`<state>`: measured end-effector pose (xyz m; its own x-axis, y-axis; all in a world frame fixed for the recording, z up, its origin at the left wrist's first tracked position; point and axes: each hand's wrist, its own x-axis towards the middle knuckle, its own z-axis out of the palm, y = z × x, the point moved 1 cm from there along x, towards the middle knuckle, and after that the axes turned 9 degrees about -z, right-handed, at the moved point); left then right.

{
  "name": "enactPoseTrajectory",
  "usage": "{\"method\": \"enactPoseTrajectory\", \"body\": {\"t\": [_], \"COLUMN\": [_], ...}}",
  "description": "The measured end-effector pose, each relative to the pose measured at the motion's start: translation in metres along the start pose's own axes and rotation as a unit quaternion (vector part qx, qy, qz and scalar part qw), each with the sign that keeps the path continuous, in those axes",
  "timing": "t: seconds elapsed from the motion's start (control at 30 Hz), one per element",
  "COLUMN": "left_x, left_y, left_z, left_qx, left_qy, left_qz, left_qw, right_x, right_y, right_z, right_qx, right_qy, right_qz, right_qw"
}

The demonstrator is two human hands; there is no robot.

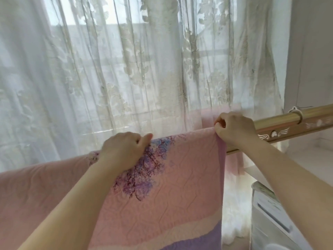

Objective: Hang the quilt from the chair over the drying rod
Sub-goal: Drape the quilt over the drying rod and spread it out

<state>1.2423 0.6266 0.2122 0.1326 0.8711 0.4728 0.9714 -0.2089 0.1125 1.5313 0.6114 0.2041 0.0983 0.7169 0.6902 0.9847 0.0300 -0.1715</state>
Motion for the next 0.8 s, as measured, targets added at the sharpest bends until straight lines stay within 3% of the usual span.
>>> {"method": "enactPoseTrajectory", "body": {"t": [0.07,0.17,0.23,0.33,0.53,0.8], "left_x": [0.0,0.007,0.009,0.013,0.011,0.016], "left_y": [0.032,0.044,0.044,0.047,0.073,0.16], "left_z": [0.009,0.014,0.015,0.013,0.015,0.031], "left_qx": [0.017,0.013,0.0,-0.041,-0.054,-0.039], "left_qy": [0.011,0.016,0.006,-0.014,0.086,0.116], "left_qz": [0.05,0.041,0.038,0.031,-0.002,0.0], "left_qw": [0.999,0.999,0.999,0.999,0.995,0.992], "right_x": [0.0,-0.001,-0.004,-0.008,-0.015,-0.019], "right_y": [0.009,0.044,0.076,0.116,0.13,0.143], "right_z": [0.001,0.0,-0.003,-0.005,0.006,0.005], "right_qx": [0.022,0.007,-0.048,-0.022,0.007,0.028], "right_qy": [0.009,0.031,-0.003,-0.051,0.081,0.088], "right_qz": [-0.029,-0.065,-0.054,-0.033,-0.043,-0.049], "right_qw": [0.999,0.997,0.997,0.998,0.996,0.995]}}
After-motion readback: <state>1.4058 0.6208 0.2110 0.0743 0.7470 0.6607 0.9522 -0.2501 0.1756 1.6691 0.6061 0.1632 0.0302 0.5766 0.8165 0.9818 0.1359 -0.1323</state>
